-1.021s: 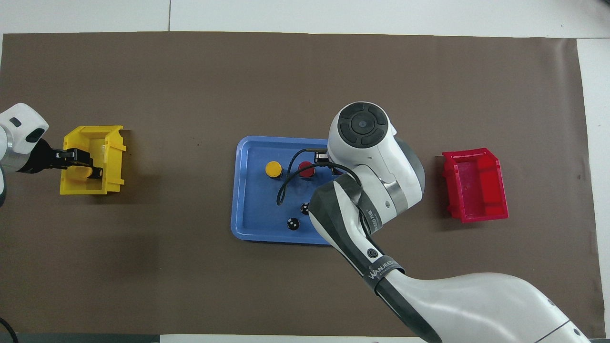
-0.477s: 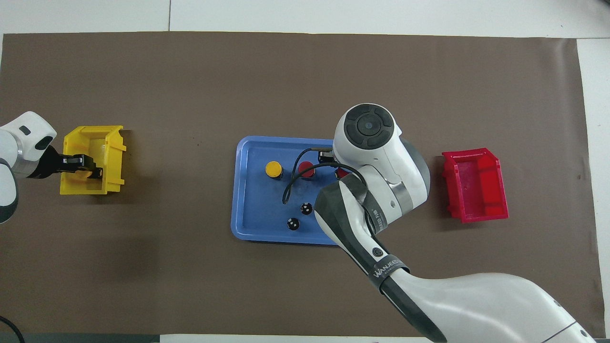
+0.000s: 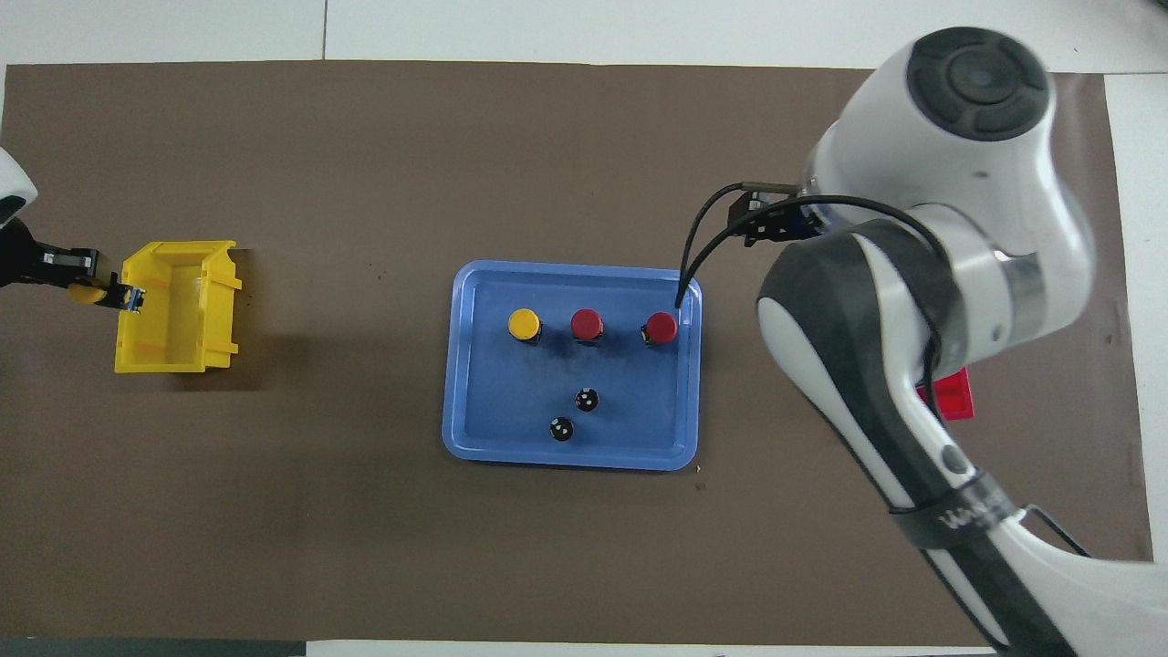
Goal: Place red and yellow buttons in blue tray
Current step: 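Place the red button in the blue tray and withdraw the right gripper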
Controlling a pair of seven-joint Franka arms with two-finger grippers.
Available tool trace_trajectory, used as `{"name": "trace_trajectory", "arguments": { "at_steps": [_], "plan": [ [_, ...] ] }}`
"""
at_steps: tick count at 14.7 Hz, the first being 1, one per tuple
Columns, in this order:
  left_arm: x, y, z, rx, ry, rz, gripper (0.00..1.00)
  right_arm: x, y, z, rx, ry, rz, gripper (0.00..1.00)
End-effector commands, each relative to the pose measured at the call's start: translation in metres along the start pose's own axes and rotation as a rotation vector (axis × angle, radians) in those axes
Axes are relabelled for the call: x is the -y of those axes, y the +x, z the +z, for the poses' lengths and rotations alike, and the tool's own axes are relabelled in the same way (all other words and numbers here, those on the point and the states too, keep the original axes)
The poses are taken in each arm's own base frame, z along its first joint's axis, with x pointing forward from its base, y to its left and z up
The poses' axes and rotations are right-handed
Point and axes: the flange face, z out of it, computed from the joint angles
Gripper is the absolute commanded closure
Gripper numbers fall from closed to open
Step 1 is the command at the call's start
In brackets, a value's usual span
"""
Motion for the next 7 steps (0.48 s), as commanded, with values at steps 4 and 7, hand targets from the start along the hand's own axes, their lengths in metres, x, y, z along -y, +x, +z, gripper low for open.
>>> {"name": "trace_trajectory", "arguments": {
  "at_steps": [4, 7],
  "plan": [
    [-0.205, 0.006, 0.048, 0.019, -0.099, -0.062, 0.99, -0.100, -0.016, -0.077, 0.014, 0.011, -0.059, 0.00],
    [-0.262, -0.008, 0.055, 0.016, -0.181, -0.061, 0.99, -0.149, -0.026, -0.093, 0.050, 0.006, -0.081, 0.00]
  ]
}}
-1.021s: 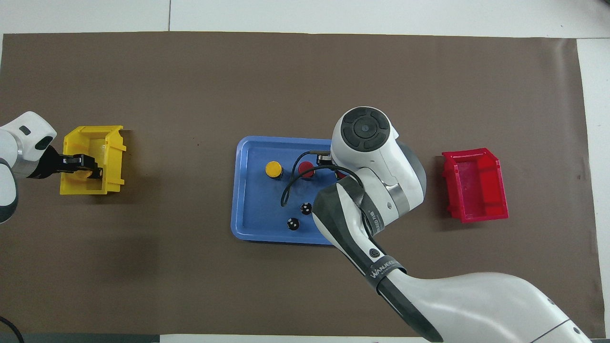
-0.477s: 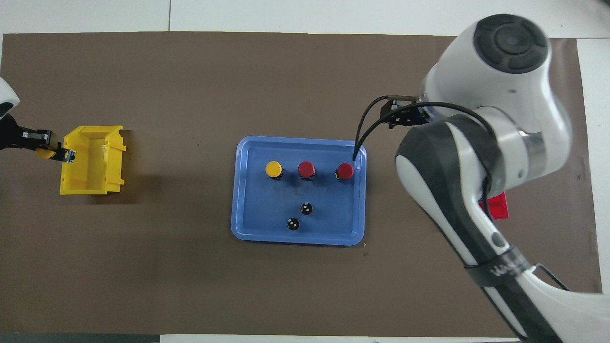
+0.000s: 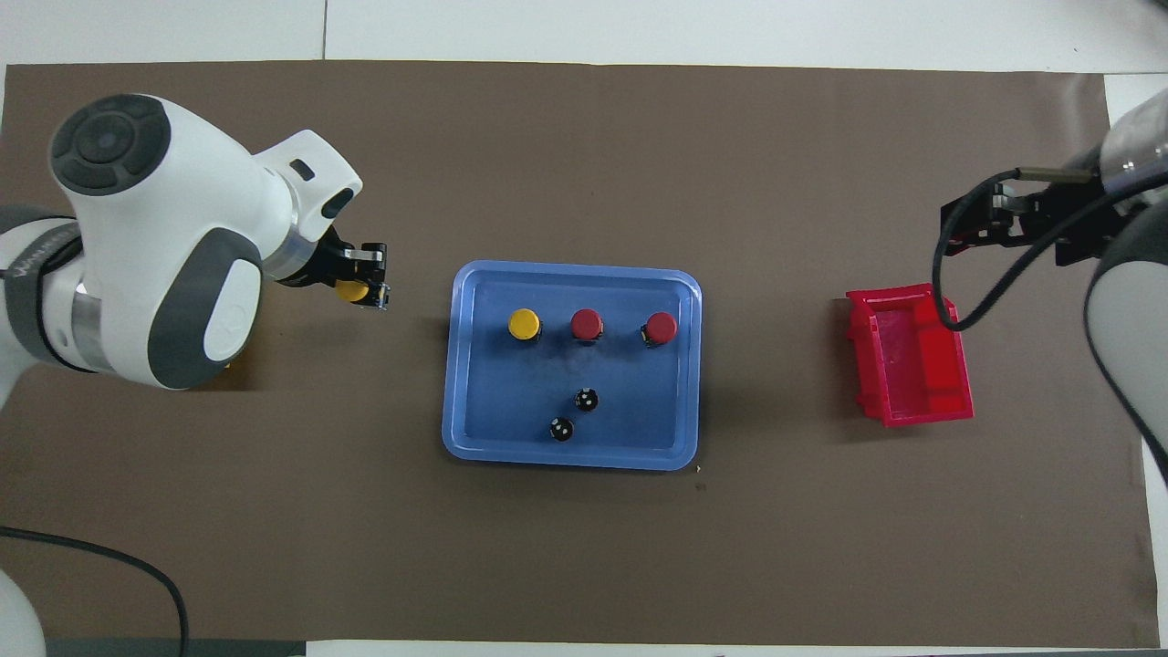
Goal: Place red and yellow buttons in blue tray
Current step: 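Carry the second yellow button into the blue tray with the left gripper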
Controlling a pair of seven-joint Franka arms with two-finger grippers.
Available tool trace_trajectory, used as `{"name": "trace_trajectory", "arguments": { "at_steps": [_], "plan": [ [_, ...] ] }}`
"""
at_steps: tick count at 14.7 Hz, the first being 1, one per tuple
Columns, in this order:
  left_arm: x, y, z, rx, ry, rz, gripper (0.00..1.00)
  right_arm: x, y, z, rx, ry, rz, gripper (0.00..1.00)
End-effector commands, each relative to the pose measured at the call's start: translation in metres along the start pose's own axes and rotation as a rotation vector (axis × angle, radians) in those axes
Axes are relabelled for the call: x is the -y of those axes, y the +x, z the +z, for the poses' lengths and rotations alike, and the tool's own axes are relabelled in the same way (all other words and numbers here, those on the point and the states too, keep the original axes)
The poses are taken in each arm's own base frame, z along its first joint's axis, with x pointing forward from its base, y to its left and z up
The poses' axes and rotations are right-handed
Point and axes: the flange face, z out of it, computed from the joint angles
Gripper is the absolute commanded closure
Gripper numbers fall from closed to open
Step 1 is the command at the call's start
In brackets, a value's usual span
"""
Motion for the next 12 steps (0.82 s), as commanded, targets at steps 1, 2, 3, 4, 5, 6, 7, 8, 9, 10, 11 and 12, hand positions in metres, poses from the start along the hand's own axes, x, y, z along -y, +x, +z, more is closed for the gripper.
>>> {"name": "trace_trajectory", "arguments": {
  "at_steps": [1, 2, 3, 4, 5, 6, 7, 8, 9, 10, 11, 12],
  "plan": [
    [-0.028, -0.015, 0.014, -0.039, -0.060, -0.025, 0.99, -0.037, -0.010, -0.009, 0.032, 0.006, -0.049, 0.00],
    [-0.038, -0.019, 0.027, -0.055, -0.064, -0.029, 0.99, -0.051, -0.012, -0.007, 0.045, 0.008, -0.067, 0.00],
    [-0.048, -0.023, 0.039, -0.060, -0.065, -0.022, 0.99, -0.063, -0.015, -0.005, 0.052, 0.009, -0.074, 0.00],
    [-0.054, -0.023, 0.048, -0.053, -0.061, -0.014, 0.99, -0.072, -0.017, -0.001, 0.062, 0.011, -0.085, 0.00],
    [-0.057, -0.023, 0.054, -0.046, -0.059, -0.011, 0.99, -0.081, -0.020, 0.002, 0.070, 0.013, -0.081, 0.00],
    [-0.064, -0.026, 0.056, -0.047, -0.059, -0.006, 0.99, -0.086, -0.022, 0.002, 0.077, 0.013, -0.078, 0.00],
    [-0.066, -0.027, 0.059, -0.045, -0.058, -0.006, 0.99, -0.088, -0.026, 0.003, 0.089, 0.014, -0.075, 0.00],
    [-0.065, -0.028, 0.060, -0.043, -0.057, -0.007, 0.99, -0.090, -0.026, 0.003, 0.091, 0.014, -0.070, 0.00],
    [-0.064, -0.029, 0.063, -0.039, -0.056, -0.007, 0.99, -0.092, -0.025, 0.001, 0.080, 0.014, -0.067, 0.00],
    [-0.065, -0.031, 0.065, -0.043, -0.058, -0.005, 0.99, -0.090, -0.022, 0.001, 0.076, 0.012, -0.068, 0.00],
    [-0.063, -0.033, 0.071, -0.036, -0.054, -0.007, 0.99, -0.090, -0.022, 0.001, 0.074, 0.012, -0.067, 0.00],
    [-0.062, -0.032, 0.075, -0.049, -0.056, -0.010, 0.99, -0.089, -0.023, 0.001, 0.075, 0.014, -0.068, 0.00]
  ]
}}
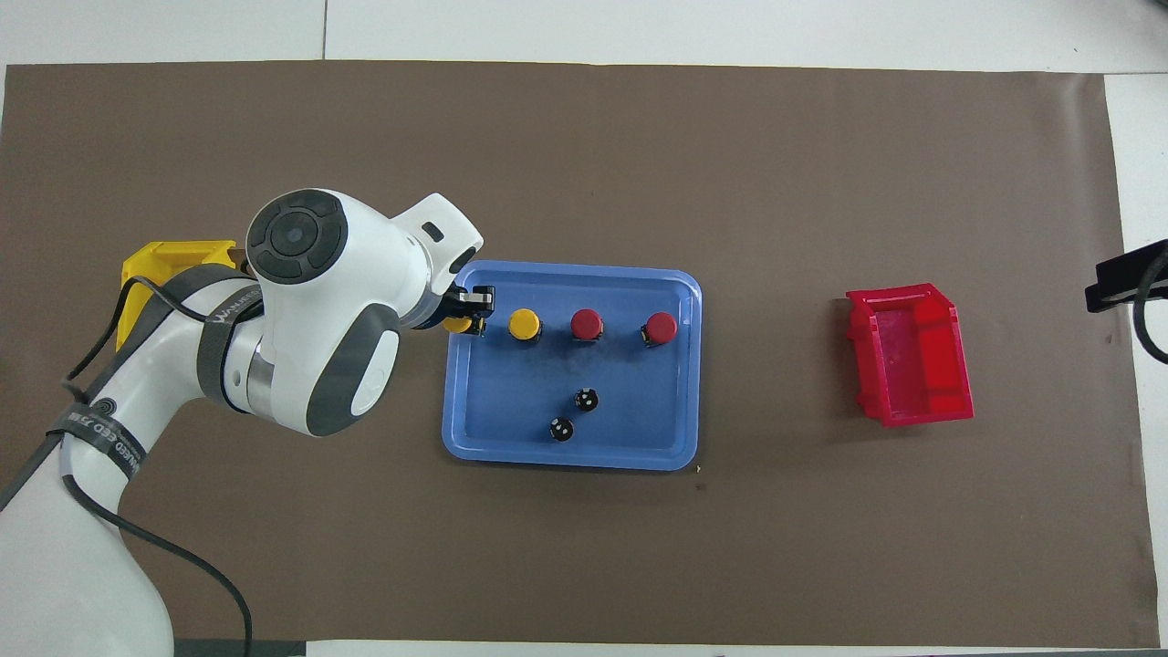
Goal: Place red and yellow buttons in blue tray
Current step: 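Carry the second yellow button into the blue tray with the left gripper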
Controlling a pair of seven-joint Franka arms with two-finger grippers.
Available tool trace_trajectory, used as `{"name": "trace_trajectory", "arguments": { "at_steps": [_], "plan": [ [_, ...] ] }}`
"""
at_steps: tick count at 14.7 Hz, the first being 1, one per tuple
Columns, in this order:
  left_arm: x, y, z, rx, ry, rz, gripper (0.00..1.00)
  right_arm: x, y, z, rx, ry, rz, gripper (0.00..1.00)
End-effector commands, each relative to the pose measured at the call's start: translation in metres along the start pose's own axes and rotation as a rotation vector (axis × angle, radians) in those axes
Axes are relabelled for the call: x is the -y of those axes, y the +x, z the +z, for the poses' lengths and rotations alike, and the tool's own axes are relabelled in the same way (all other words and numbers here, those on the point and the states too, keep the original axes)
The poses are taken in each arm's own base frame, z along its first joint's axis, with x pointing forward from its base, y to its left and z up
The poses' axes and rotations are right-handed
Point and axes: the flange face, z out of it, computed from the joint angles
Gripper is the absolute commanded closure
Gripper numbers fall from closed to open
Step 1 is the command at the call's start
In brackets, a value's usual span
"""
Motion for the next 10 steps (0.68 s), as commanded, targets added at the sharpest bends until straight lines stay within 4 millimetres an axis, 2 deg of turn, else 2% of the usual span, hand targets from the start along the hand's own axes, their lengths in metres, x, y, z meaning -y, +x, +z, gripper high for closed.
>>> {"name": "trace_trajectory", "arguments": {
  "at_steps": [1, 4, 6, 7, 9, 10],
  "plan": [
    [0.006, -0.007, 0.013, -0.026, -0.018, -0.023, 0.99, 0.000, -0.007, 0.001, -0.001, 0.007, -0.016, 0.00],
    [0.000, -0.009, 0.031, -0.015, -0.010, -0.011, 0.99, -0.003, -0.009, 0.001, 0.005, 0.008, -0.016, 0.00],
    [-0.002, -0.008, 0.035, -0.027, -0.012, -0.013, 0.98, -0.004, -0.009, 0.001, 0.005, 0.008, -0.016, 0.00],
    [-0.004, -0.008, 0.036, -0.028, -0.012, -0.011, 0.87, -0.004, -0.009, 0.001, 0.005, 0.008, -0.018, 0.00],
    [-0.006, -0.006, 0.033, -0.025, -0.012, -0.009, 0.26, -0.004, -0.010, 0.001, 0.012, 0.008, -0.014, 0.00],
    [-0.007, -0.004, 0.029, -0.024, -0.013, -0.009, 0.21, -0.004, -0.010, 0.002, 0.015, 0.009, -0.015, 0.00]
  ]
}}
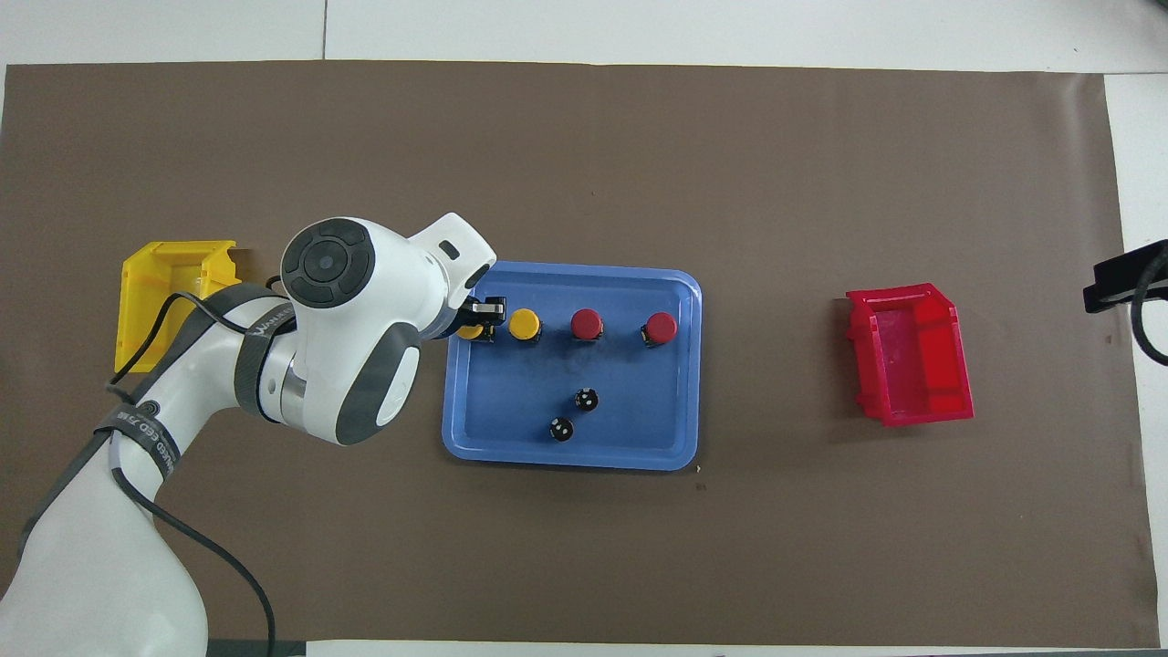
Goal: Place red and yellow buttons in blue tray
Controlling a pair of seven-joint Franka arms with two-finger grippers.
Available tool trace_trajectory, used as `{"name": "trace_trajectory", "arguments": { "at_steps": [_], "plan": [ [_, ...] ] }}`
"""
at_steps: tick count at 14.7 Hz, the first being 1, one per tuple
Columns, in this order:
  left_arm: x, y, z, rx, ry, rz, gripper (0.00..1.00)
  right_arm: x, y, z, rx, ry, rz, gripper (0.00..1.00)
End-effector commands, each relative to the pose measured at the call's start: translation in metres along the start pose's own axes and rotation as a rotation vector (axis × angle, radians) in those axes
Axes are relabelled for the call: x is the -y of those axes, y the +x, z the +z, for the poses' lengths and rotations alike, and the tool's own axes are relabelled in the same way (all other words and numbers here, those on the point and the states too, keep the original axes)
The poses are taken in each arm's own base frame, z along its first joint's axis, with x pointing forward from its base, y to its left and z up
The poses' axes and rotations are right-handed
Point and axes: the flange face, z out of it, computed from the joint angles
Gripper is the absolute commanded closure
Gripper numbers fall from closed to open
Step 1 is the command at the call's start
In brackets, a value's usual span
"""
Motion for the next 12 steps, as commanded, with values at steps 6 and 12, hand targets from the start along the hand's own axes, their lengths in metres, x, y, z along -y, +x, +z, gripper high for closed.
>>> {"name": "trace_trajectory", "arguments": {
  "at_steps": [6, 12],
  "plan": [
    [0.035, 0.038, -0.100, 0.072, 0.009, -0.065, 0.00, -0.013, -0.010, 0.002, 0.011, 0.013, -0.010, 0.00],
    [0.171, 0.035, -0.232, 0.120, 0.067, -0.012, 0.00, -0.012, -0.010, 0.002, 0.006, 0.016, -0.012, 0.00]
  ]
}}
